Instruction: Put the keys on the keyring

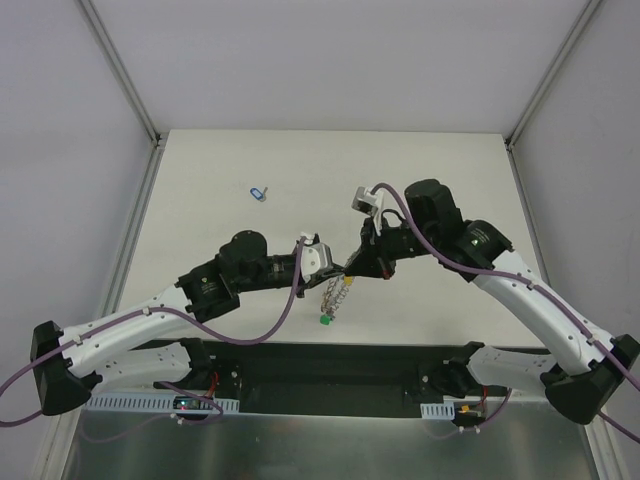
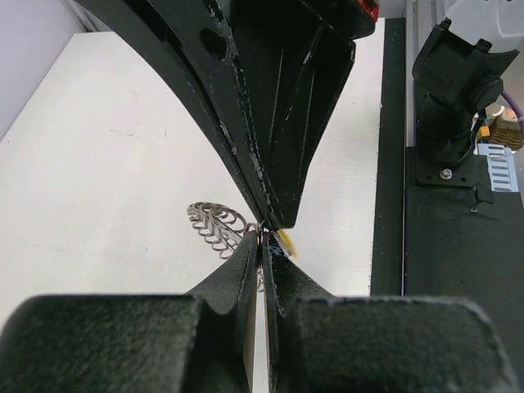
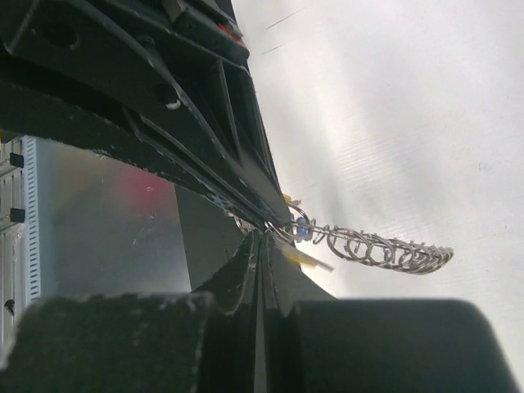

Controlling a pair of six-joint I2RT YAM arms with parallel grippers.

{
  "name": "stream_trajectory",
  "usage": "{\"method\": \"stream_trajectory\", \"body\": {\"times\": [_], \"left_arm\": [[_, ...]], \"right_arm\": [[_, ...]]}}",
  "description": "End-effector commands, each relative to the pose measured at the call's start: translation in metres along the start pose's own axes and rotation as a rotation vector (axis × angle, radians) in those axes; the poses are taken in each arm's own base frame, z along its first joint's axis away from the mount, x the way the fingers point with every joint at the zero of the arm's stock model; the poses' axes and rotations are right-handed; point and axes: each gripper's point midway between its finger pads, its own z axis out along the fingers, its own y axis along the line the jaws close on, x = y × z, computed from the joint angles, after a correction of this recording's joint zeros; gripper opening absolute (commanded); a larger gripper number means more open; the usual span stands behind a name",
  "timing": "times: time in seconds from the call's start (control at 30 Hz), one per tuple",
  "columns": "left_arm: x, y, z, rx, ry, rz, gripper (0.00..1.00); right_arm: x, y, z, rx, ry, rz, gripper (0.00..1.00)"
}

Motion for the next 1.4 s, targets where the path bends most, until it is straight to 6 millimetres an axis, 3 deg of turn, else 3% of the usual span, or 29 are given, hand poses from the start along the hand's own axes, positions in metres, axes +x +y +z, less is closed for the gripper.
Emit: {"method": "stream_trajectory", "body": {"times": [0.0,0.13,0.2,0.27,0.37,0.53,0.57,0.67,0.8,1.0,1.2,1.37], "left_arm": [[-0.017,0.002,0.008,-0.001,-0.018,0.018,0.00],[-0.019,0.003,0.007,-0.005,-0.008,0.010,0.00],[-0.024,0.004,0.001,-0.018,-0.025,0.008,0.12],[-0.025,0.005,-0.004,-0.039,-0.034,0.004,0.35],[-0.024,0.010,-0.015,-0.098,-0.073,0.014,0.46],[-0.030,0.006,-0.034,-0.137,-0.199,0.029,0.50],[-0.025,0.004,-0.034,-0.136,-0.212,0.031,0.49],[-0.021,0.000,-0.037,-0.133,-0.232,0.025,0.33],[-0.024,-0.003,-0.035,-0.115,-0.276,0.017,0.27],[-0.010,-0.004,-0.022,-0.102,-0.248,-0.035,0.22],[-0.003,-0.005,-0.014,-0.093,-0.235,-0.048,0.04],[0.006,-0.007,-0.014,-0.089,-0.219,-0.089,0.02]], "right_arm": [[-0.029,0.022,0.005,-0.050,-0.039,-0.108,0.01],[-0.023,0.017,0.012,-0.024,0.004,-0.129,0.01],[-0.023,0.013,0.009,0.004,-0.001,-0.142,0.01],[-0.024,0.012,0.006,0.021,-0.008,-0.154,0.01],[-0.026,0.011,0.001,0.027,-0.011,-0.156,0.01],[-0.030,0.013,-0.003,0.031,-0.026,-0.156,0.01],[-0.031,0.012,-0.003,0.034,-0.028,-0.156,0.01],[-0.033,0.013,-0.006,0.036,-0.037,-0.154,0.01],[-0.035,0.015,-0.006,0.033,-0.044,-0.150,0.01],[-0.037,0.015,-0.007,0.036,-0.054,-0.146,0.01],[-0.038,0.014,-0.005,0.041,-0.053,-0.142,0.01],[-0.039,0.012,-0.006,0.050,-0.053,-0.141,0.01]]}}
